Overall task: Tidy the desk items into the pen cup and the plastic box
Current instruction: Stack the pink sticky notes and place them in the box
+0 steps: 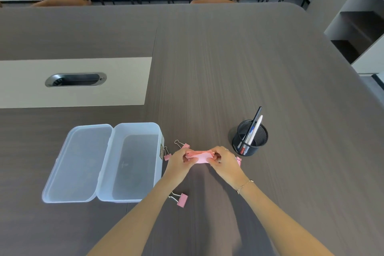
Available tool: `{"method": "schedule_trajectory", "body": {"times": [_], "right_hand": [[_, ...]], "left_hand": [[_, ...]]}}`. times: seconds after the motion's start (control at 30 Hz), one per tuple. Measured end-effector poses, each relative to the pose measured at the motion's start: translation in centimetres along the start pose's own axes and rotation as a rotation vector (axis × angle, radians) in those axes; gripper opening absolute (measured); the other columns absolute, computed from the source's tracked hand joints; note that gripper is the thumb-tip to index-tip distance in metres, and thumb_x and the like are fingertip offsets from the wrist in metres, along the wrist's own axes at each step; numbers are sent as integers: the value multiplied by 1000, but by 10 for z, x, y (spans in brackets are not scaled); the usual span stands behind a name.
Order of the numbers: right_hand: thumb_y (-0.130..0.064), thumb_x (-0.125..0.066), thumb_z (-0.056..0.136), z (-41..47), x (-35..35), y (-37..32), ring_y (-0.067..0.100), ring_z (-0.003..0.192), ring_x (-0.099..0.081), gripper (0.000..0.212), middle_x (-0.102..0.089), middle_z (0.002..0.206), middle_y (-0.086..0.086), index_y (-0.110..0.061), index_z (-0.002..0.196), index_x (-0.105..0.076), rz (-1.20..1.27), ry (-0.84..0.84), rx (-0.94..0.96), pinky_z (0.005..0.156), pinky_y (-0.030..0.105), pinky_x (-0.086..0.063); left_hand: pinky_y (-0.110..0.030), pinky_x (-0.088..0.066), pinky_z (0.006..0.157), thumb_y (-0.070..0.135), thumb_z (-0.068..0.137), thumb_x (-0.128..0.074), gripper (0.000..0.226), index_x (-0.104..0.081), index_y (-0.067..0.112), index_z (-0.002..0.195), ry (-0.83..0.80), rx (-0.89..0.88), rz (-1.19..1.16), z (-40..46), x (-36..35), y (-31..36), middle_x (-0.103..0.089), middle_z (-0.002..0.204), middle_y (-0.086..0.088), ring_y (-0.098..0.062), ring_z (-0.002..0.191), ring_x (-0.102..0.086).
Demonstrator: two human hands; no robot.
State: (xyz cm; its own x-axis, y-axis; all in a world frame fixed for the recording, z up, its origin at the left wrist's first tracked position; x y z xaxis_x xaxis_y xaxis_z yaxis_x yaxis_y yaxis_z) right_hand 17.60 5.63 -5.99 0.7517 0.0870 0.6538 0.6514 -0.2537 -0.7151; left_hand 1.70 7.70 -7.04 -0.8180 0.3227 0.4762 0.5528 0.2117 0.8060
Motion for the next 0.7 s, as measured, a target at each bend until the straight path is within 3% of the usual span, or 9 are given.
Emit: {"method": "schedule_trajectory", "body": {"times": [0.17, 0.27, 0.37, 0.47, 0.6, 0.63, 0.7], "right_hand": [[-22, -58, 92, -3, -6, 0, 14, 82, -54, 23, -65, 107, 7, -9, 109, -67, -113, -56, 45, 63, 0, -34], [-17, -55, 94, -2, -7, 1, 16, 97, -57, 27, -59, 122, 8, -4, 116, -64, -76, -55, 15, 82, 8, -35], [-12, -49, 96, -4, -11, -4, 19, 104, -57, 30, -56, 127, 9, -3, 122, -60, -54, -69, 21, 91, 16, -40], [-10, -44, 98, -7, -20, -4, 26, 107, -59, 30, -60, 121, 13, -4, 124, -58, -55, -77, 19, 89, 23, -43], [-11, -47, 96, -10, -16, 1, 24, 87, -56, 23, -60, 93, 8, -3, 109, -64, 21, -48, -39, 74, 25, -40], [-10, -48, 95, -10, -12, -2, 24, 85, -55, 21, -58, 88, 5, -3, 107, -64, 62, -27, -47, 73, 24, -42], [-9, -49, 94, -9, 2, -18, 20, 80, -55, 20, -59, 79, -2, -5, 107, -64, 150, 29, -42, 65, 9, -42]], "left_hand": [[-4, -46, 69, 12, 87, -64, 27, -64, 3, 112, 19, 16, -47, -1, 1, -8, -60, 120, 3, -15, 94, -61], [-2, -49, 69, 11, 87, -62, 39, -57, 4, 125, 12, 55, -132, -1, 0, -14, -53, 115, 15, -11, 98, -60], [-5, -48, 71, 14, 90, -59, 46, -50, 6, 134, -7, 51, -163, 0, -2, -12, -51, 110, 17, -10, 101, -57], [-7, -41, 70, 20, 93, -56, 36, -54, 9, 127, 34, 52, -116, -4, -5, -14, -55, 107, 9, -13, 98, -54], [-9, -41, 76, 15, 94, -53, 32, -55, 8, 126, 66, 38, -110, -10, -3, -9, -58, 111, 3, -18, 103, -55], [-6, -40, 75, 13, 94, -53, 32, -55, 7, 125, 80, 25, -123, -10, 1, -2, -59, 110, 3, -18, 101, -55], [-3, -43, 64, 12, 91, -56, 25, -59, 7, 116, 157, -1, -139, -9, 21, 18, -62, 98, 2, -17, 91, -57]]}}
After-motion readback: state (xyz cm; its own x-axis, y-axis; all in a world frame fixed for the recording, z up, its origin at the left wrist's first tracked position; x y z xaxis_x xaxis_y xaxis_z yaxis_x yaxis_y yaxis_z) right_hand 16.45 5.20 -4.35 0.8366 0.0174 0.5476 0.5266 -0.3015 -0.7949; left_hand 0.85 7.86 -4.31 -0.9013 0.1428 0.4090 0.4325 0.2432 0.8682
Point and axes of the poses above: each hand's wrist, its own z-axis towards the middle knuckle, its own x-axis out of the back of the hand, y = z × x, the point moved 6 cm from there along z, towards the middle knuckle
